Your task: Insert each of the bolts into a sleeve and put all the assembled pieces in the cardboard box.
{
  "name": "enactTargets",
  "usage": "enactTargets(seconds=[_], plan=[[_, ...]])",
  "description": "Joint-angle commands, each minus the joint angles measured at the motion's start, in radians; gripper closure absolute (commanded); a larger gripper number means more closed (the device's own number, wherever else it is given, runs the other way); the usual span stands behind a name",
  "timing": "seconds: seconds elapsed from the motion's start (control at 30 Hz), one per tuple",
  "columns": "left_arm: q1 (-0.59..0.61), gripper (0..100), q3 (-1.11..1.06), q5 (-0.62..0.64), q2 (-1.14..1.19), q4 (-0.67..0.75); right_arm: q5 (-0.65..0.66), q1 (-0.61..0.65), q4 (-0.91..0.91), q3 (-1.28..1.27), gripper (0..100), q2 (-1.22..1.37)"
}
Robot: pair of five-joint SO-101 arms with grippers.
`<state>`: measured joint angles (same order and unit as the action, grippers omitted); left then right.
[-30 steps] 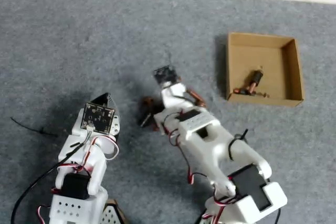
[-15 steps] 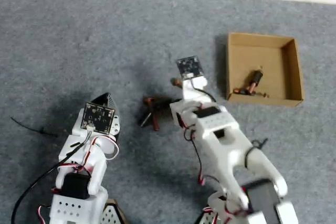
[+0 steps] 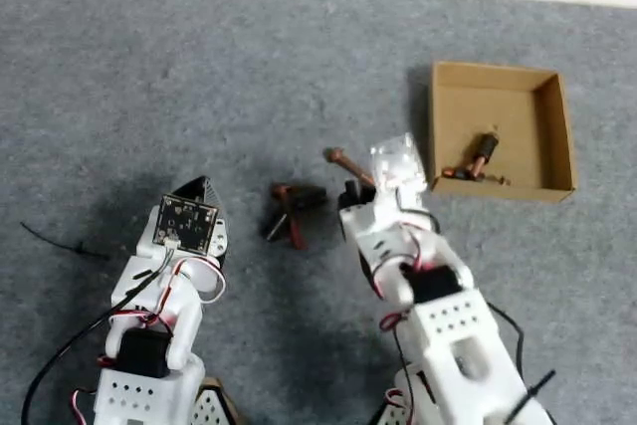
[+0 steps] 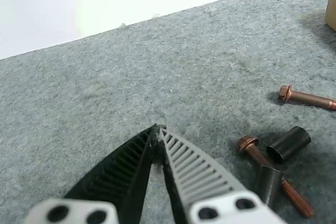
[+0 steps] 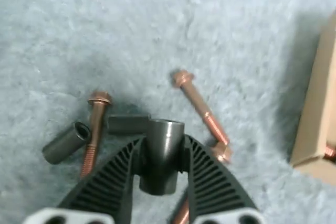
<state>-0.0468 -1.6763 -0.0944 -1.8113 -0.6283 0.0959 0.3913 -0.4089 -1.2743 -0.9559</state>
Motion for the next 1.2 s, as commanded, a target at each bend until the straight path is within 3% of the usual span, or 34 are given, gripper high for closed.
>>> enactTargets(seconds=[0.0, 0.17, 0.37, 0.6, 1.17], plan=[[0.008, 99, -0.019, -0.005, -0.010, 0.018, 0.072, -0.013, 0.128, -0.084, 99.4, -0.128], [0.008, 99, -0.019, -0.005, -0.010, 0.018, 0.123, -0.013, 0.312, -0.242, 99.4, -0.252], [0.008, 99, -0.019, -0.005, -0.010, 0.018, 0.121, -0.044, 0.400, -0.308, 99.4, -0.344], [0.008, 99, -0.019, -0.005, -0.010, 0.018, 0.118, -0.168, 0.409, -0.309, 99.4, -0.361], [0.010, 99, -0.019, -0.005, -0.010, 0.017, 0.117, -0.174, 0.404, -0.309, 99.4, -0.364]])
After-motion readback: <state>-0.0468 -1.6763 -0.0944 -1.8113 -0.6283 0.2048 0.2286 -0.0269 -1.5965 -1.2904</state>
